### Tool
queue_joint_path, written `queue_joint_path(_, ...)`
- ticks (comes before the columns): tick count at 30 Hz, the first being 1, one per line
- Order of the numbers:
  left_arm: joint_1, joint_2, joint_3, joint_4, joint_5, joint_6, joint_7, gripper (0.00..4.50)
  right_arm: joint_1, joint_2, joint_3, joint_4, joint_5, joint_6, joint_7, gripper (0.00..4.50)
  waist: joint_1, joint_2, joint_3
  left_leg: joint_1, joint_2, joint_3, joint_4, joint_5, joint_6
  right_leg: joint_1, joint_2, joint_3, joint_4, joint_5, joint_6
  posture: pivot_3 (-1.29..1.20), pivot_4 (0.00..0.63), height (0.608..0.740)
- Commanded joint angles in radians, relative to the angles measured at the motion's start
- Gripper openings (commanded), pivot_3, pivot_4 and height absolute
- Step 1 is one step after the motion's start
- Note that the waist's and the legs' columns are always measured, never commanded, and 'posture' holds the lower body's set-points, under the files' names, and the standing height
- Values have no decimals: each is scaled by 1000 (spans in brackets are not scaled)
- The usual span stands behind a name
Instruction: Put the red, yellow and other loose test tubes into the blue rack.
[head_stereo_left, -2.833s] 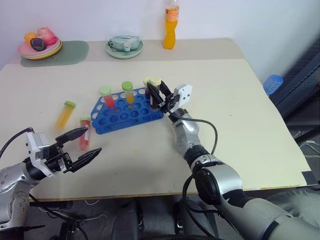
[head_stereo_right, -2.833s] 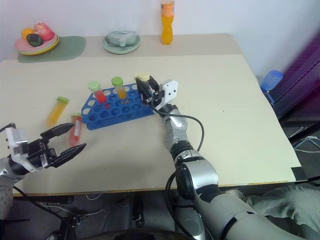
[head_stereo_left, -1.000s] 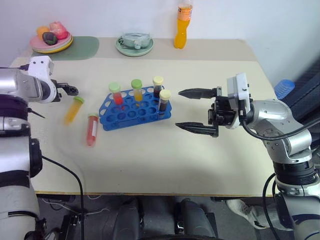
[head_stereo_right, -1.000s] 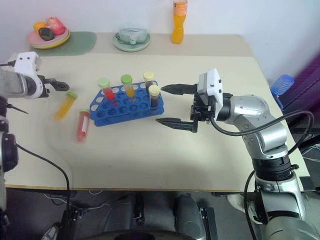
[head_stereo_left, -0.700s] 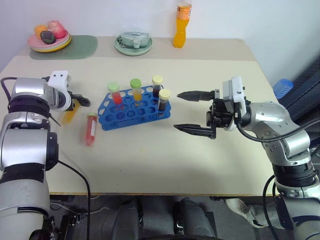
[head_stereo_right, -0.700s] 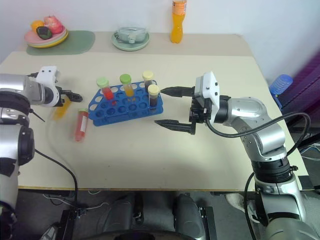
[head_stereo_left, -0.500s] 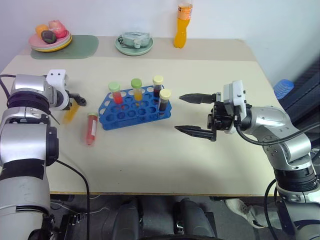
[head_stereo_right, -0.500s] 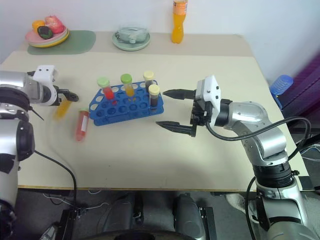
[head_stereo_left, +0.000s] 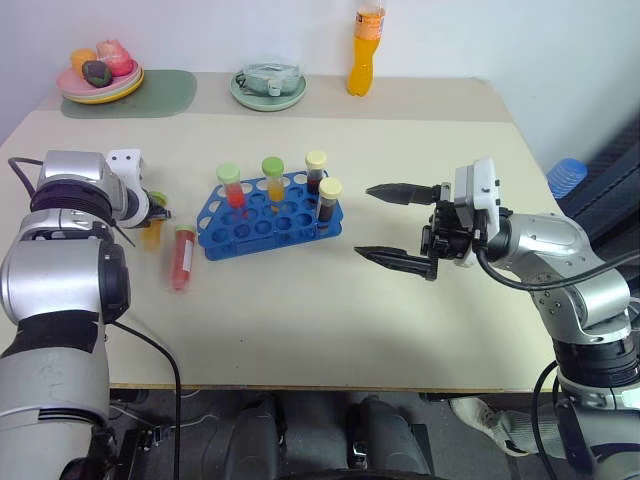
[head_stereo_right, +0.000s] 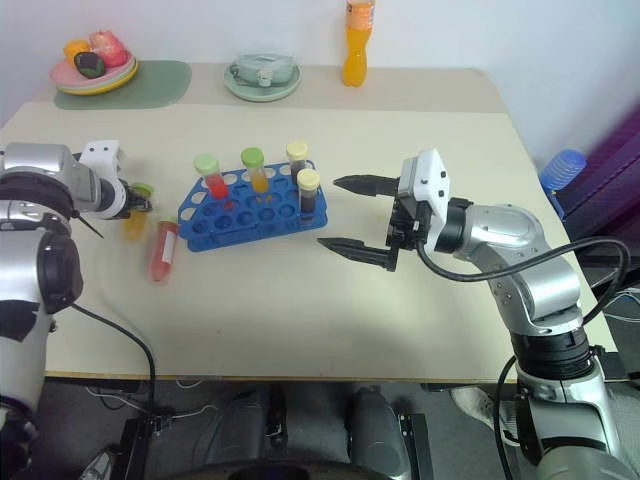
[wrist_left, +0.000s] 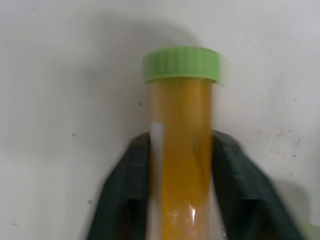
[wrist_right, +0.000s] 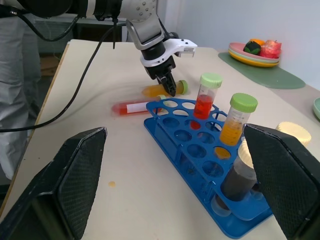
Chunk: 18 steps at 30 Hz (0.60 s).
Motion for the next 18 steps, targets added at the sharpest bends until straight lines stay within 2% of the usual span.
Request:
queue_joint_path(1,-12,39,14,-11,15,27,-36,760,-1,-7,-19,-33,2,-11,-5,4500,-1,0,0,0,0,0,0,0,0,0,0,0,0,0,0,0,150,740)
queue_joint_path(5,44,107,-4,-103,-1,2,-272,760,4,-2,-17,-31,-4,-19,-7,4500,-4,0,0,0,0,0,0,0,0,0,0,0,0,0,0,0,150,740)
queue_joint_path(7,137,147,8,-243,-31,-66,-381,760,10,1,-16,-30,-9,-24,-11,4500,-6,0,0,0,0,0,0,0,0,0,0,0,0,0,0,0,150,740)
queue_joint_path(9,339,201,106,-572,-142,-14,-475,760,32,4,-26,-42,-5,-22,-22,4500,-6,0,0,0,1,0,0,0,0,0,0,0,1,0,0,0,150,740)
queue_joint_path(11,662,218,301,-1040,-301,-47,-592,760,70,3,-46,-62,13,-9,-35,4500,-17,1,0,1,1,0,-1,0,0,0,-1,1,1,0,0,0,150,740)
queue_joint_path(12,779,214,372,-1209,-350,-49,-611,760,86,0,-55,-69,21,-2,-38,4500,-16,1,0,2,2,-2,-3,0,0,0,-2,3,1,0,0,0,150,740)
queue_joint_path(14,893,159,524,-1413,-483,7,-595,760,124,-7,-73,-78,30,9,-44,4500,-6,0,0,0,1,-3,-2,0,0,0,-2,1,-1,0,0,0,150,740)
queue_joint_path(16,908,60,651,-1516,-614,-15,-543,760,159,-21,-84,-81,42,22,-32,4500,10,0,0,1,1,-4,2,0,0,4,-1,-1,1,0,0,0,150,740)
queue_joint_path(18,924,7,664,-1595,-708,5,-525,760,183,-22,-92,-84,59,37,-28,4500,14,0,0,4,1,-5,4,0,1,9,-1,-2,1,0,-1,0,150,740)
